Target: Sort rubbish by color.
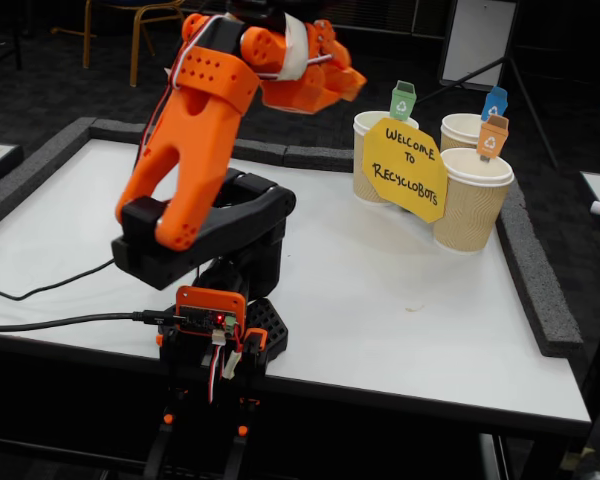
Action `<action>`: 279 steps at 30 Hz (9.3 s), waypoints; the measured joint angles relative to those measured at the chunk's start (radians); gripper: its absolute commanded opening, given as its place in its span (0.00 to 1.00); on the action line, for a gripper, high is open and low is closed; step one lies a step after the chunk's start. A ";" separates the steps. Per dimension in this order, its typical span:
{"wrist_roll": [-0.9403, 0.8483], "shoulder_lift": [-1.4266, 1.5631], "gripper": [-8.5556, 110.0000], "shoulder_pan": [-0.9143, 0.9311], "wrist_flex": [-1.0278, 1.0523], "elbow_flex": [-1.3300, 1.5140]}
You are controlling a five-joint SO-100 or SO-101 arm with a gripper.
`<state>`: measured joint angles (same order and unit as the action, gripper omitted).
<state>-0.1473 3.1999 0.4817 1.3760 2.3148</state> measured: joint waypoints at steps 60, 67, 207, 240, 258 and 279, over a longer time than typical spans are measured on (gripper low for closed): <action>0.002 -1.459 0.08 0.316 -0.308 -0.738; 0.002 -1.543 0.11 0.316 -0.308 -0.830; -0.002 0.026 0.07 -0.859 0.067 0.138; -0.002 0.026 0.07 0.067 0.067 0.138; -0.003 0.026 0.07 0.041 0.067 -0.025; -0.003 0.026 0.07 -0.209 0.055 0.049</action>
<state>-0.1503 3.2260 0.2730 1.4312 2.3639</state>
